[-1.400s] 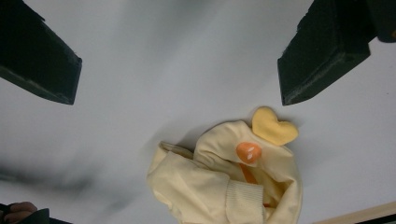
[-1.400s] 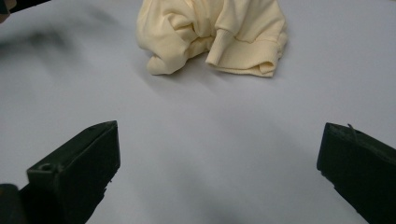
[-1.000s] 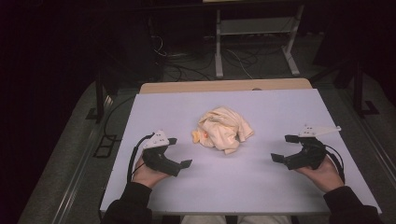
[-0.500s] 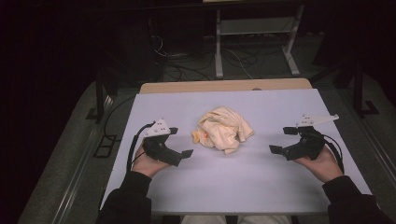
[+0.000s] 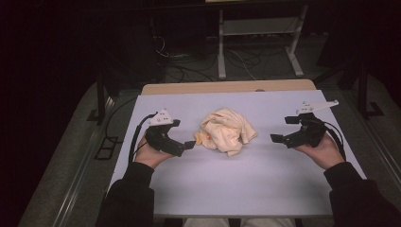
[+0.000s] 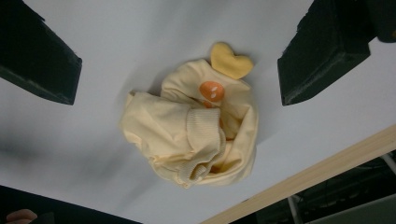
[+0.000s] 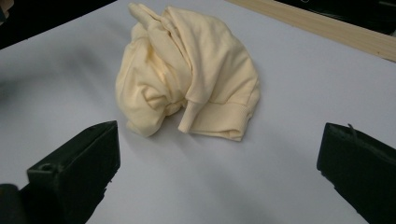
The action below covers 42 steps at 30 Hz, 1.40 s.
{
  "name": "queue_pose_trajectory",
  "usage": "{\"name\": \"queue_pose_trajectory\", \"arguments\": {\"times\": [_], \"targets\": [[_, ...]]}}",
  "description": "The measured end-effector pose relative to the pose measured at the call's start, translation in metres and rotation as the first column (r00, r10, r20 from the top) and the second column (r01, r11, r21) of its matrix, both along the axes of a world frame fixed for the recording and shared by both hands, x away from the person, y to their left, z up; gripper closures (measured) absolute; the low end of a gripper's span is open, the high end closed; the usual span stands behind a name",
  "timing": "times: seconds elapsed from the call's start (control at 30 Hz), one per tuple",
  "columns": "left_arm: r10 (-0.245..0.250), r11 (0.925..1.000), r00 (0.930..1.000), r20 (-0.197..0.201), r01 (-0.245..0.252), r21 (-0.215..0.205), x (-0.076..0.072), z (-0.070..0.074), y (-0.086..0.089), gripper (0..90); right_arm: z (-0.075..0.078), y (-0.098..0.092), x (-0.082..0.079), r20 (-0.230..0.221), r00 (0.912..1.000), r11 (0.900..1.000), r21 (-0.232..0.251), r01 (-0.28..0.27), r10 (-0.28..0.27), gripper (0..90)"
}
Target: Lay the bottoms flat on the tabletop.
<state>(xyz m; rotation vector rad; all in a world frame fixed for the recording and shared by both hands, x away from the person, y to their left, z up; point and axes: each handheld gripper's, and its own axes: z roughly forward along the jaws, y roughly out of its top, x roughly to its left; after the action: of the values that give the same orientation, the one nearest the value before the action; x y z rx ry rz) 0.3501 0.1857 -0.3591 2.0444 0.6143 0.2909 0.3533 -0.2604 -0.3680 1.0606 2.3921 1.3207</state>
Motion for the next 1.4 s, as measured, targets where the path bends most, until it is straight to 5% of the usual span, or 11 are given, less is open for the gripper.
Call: {"name": "queue_pose_trajectory", "arguments": {"times": [0.6,1.03,1.4], "targets": [[0.003,1.0000,0.9999,0.010,-0.003,-0.004,0.023,0.010,-0.008,0.0,0.004,0.005,0.031,-0.006,0.9999,1.000,-0.022,0.016,-0.016,0.0],[0.028,0.9996,0.9994,-0.021,-0.028,-0.009,0.045,0.002,-0.014,0.0,0.002,0.015,0.051,-0.005,0.9998,1.000,-0.022,0.018,-0.018,0.0],[0.036,0.9992,0.9989,-0.031,-0.036,-0.019,0.053,-0.006,-0.017,0.0,-0.014,0.024,0.065,-0.034,0.9991,0.999,-0.037,0.025,-0.026,0.0]]}}
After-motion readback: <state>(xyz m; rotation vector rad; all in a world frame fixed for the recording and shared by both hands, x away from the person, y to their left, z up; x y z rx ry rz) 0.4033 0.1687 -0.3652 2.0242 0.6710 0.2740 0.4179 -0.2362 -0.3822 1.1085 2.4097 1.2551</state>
